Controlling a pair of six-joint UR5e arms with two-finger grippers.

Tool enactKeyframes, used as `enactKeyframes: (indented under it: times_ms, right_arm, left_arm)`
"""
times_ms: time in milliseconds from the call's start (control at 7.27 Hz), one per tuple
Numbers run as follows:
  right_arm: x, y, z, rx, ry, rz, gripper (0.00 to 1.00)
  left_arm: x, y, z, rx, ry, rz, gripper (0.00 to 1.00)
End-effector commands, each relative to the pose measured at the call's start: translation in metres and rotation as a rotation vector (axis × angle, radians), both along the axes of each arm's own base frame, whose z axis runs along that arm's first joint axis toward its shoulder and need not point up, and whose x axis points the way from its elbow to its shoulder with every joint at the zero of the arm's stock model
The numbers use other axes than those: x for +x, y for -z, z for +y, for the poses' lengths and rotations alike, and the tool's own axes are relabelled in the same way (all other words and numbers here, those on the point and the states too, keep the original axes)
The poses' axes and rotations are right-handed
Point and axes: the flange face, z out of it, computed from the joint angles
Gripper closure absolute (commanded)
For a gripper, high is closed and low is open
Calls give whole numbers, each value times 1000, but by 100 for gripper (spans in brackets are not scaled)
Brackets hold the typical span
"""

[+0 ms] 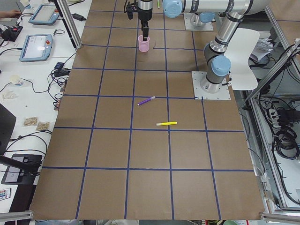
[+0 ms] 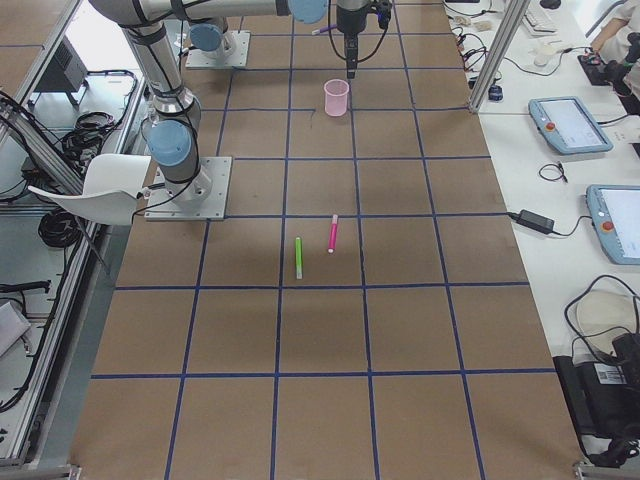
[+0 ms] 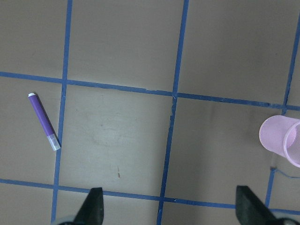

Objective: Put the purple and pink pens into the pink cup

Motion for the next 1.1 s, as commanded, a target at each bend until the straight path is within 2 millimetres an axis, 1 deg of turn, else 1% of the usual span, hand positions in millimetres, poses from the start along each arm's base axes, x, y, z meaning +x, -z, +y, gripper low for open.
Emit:
enactKeyframes:
  times_ms: [0, 413, 550, 688, 826, 963]
  right_arm:
    - [0, 1, -1, 1, 0, -1, 0]
    - [-1, -1, 0, -1, -13, 2, 0]
    - [-5, -1, -1, 4, -45, 6, 0]
    - [-13, 0, -4, 10, -184, 36, 0]
    - [-42, -2, -8, 21, -247, 60, 0]
    - [-82, 1, -12, 57, -300, 61, 0]
  left_arm:
    - [0, 0, -1, -2, 0, -2, 0]
    - [2, 2, -2, 3, -3, -2, 0]
    - [2, -3, 3, 14, -3, -2, 0]
    - [2, -4, 3, 14, -5, -2, 0]
    - [2, -5, 2, 9, -5, -3, 0]
    - [8, -3, 0, 14, -15, -4, 0]
